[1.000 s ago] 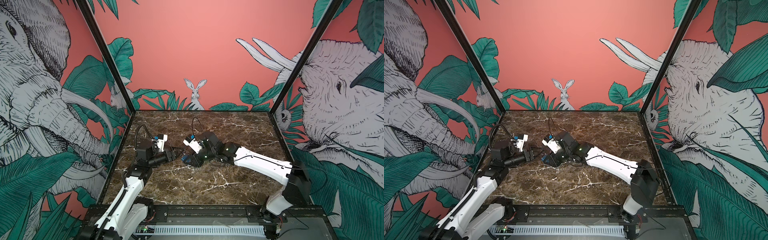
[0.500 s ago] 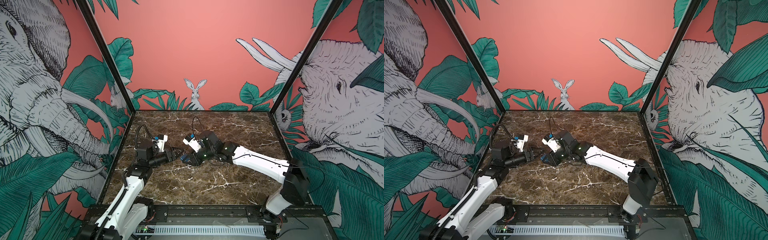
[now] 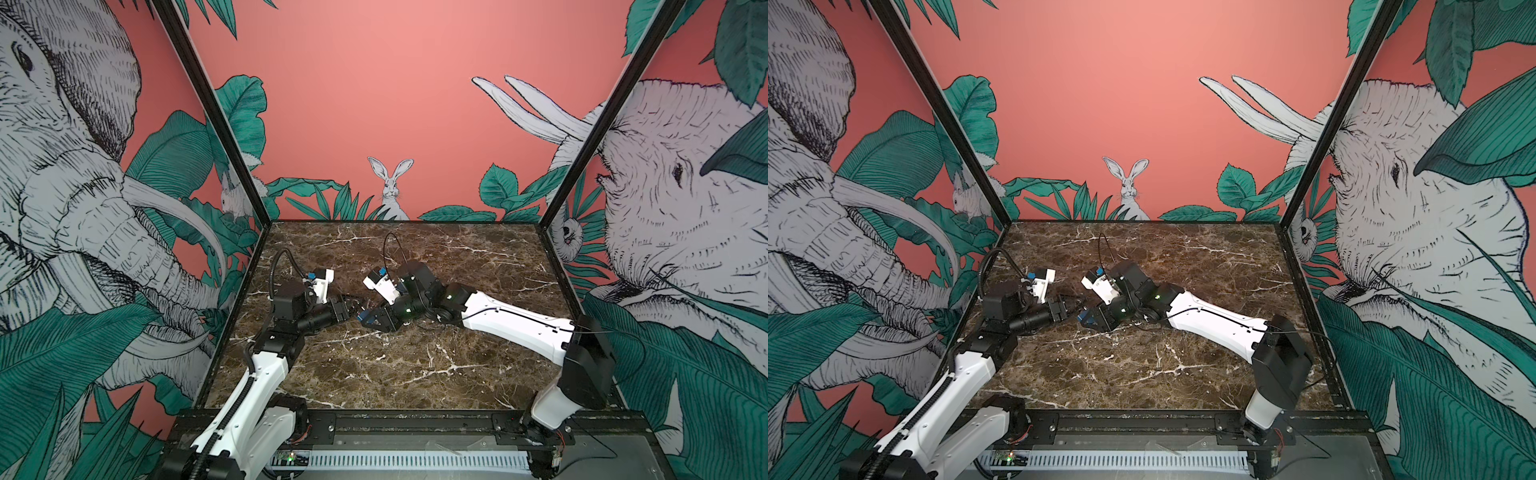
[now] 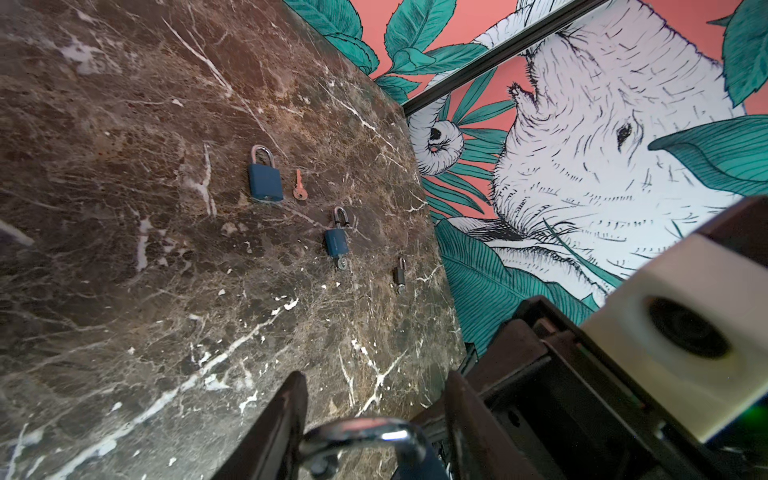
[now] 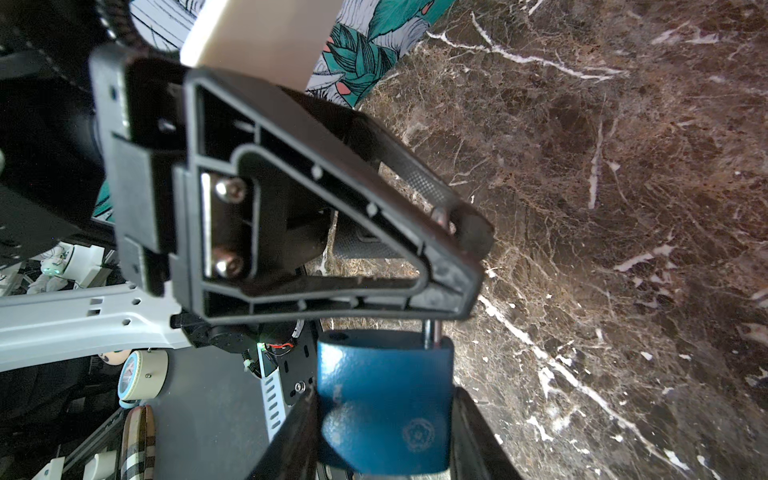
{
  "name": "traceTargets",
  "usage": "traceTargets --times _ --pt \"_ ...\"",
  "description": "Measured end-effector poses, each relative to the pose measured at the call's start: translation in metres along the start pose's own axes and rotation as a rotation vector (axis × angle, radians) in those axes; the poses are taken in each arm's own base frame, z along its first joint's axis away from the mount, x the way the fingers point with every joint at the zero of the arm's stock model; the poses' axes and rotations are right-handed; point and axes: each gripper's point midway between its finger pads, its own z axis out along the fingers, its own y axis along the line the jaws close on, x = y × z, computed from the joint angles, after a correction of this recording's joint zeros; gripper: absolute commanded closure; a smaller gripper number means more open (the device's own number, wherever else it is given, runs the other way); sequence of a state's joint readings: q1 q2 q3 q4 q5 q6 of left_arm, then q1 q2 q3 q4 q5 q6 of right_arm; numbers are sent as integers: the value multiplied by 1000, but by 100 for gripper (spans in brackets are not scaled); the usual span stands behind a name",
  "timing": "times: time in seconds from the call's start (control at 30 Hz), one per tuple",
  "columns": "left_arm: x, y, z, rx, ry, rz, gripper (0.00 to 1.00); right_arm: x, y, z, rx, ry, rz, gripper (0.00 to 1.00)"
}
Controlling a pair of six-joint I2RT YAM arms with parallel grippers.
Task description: Lock with the key
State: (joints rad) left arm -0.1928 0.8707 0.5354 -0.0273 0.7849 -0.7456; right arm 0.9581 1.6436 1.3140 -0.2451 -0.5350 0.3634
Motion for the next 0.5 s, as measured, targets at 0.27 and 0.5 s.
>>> traceTargets --times 0.27,0.5 --pt "3 4 -1 -20 5 -8 70 4 -10 -1 41 13 17 89" --pt "5 4 0 -14 18 -10 72 3 -12 -2 43 11 16 89"
